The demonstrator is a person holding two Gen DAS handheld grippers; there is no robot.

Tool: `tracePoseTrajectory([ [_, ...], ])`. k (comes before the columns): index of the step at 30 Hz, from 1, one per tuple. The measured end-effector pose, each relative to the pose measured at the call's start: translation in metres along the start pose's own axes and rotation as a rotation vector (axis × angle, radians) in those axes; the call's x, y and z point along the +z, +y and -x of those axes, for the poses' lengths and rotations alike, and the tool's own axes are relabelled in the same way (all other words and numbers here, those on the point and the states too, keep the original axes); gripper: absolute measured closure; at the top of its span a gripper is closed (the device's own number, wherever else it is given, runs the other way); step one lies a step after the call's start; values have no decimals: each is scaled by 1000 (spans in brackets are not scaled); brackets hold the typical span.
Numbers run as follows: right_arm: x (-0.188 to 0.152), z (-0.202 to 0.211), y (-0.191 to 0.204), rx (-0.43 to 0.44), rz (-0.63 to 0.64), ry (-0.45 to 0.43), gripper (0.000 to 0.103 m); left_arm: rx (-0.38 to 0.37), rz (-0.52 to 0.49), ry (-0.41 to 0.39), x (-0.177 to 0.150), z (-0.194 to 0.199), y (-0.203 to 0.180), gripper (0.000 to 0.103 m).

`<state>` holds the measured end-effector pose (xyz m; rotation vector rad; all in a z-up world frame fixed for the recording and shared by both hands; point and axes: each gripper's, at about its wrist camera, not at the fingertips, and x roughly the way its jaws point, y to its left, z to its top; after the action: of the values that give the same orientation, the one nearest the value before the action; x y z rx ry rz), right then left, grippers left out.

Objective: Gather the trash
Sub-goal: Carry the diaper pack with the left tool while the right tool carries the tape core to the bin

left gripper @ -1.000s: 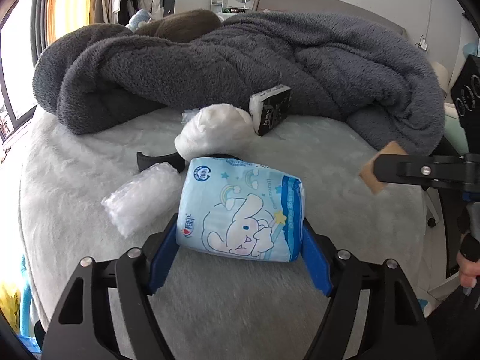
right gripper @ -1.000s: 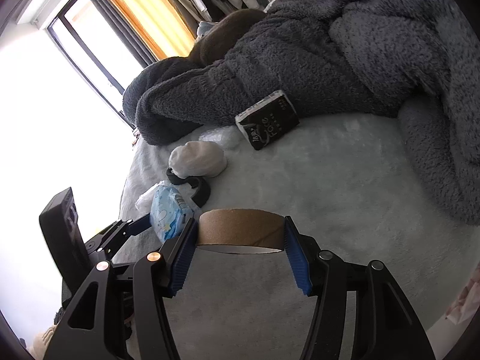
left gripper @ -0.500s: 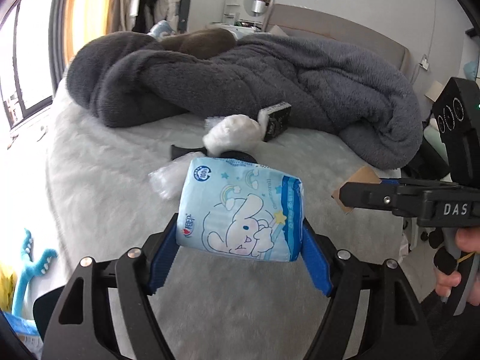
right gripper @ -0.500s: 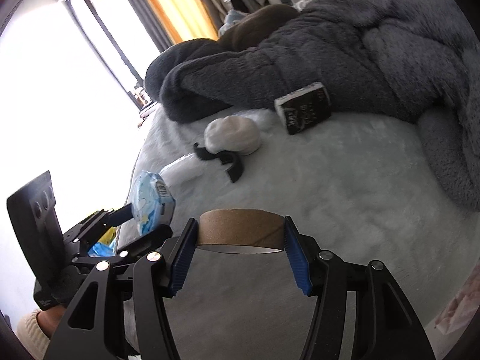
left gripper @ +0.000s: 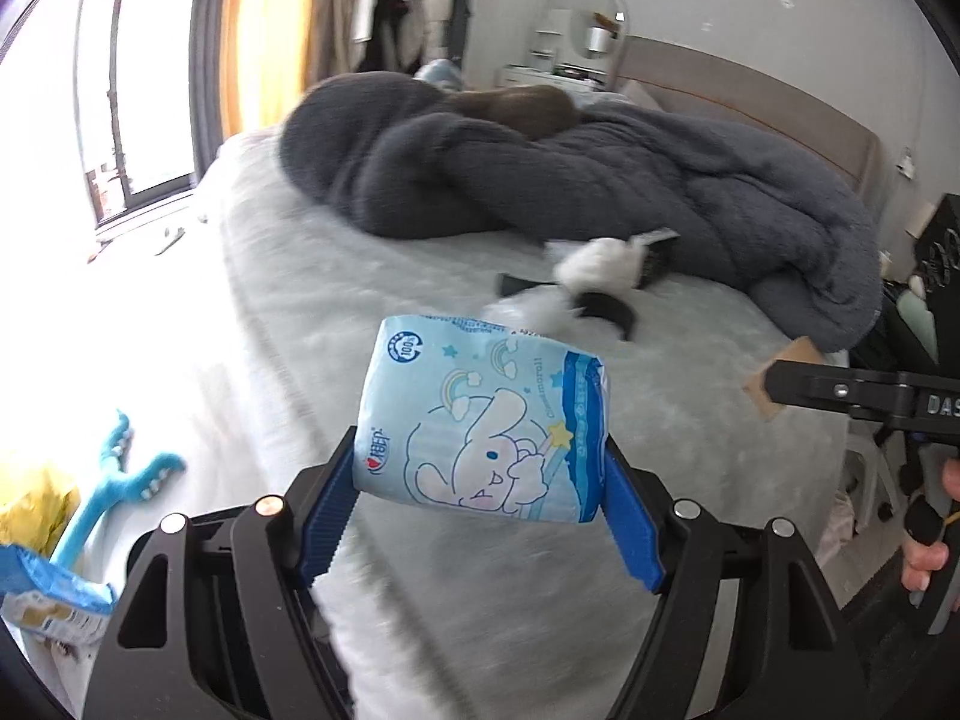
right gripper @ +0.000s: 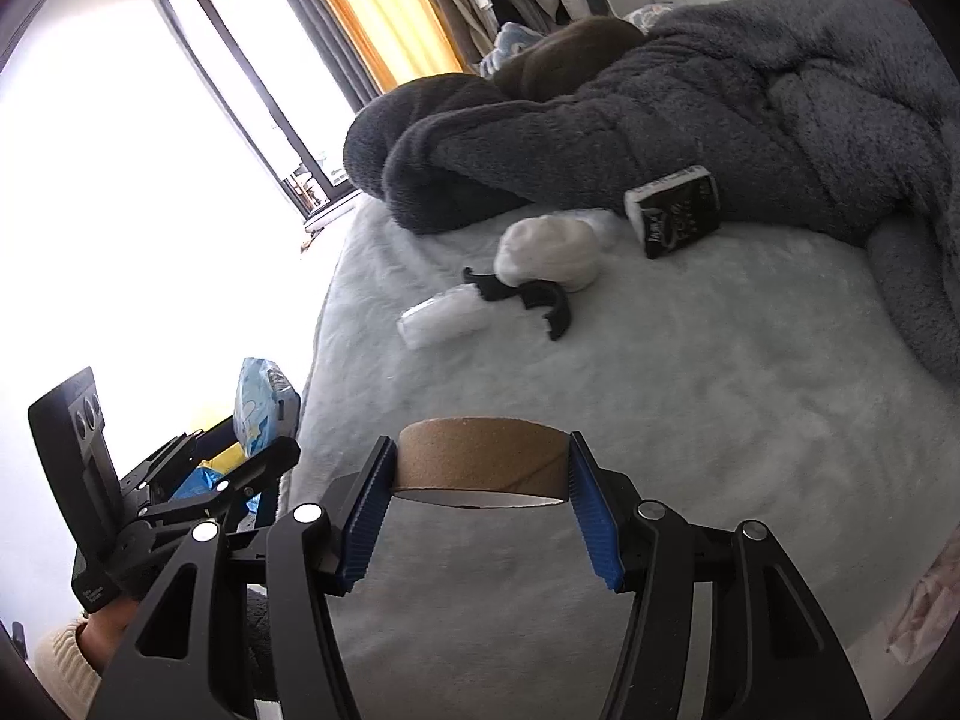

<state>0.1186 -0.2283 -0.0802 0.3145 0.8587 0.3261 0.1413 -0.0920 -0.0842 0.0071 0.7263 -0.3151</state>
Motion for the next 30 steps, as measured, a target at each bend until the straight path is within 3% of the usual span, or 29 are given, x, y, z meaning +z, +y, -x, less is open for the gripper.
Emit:
tracePoseTrajectory([
  [7,3,-11,27,29,41,0,45,91,62,22,-10,5,39,27],
  [30,8,-82,132,122,201,57,45,240,197,141,-48,12,140,27],
])
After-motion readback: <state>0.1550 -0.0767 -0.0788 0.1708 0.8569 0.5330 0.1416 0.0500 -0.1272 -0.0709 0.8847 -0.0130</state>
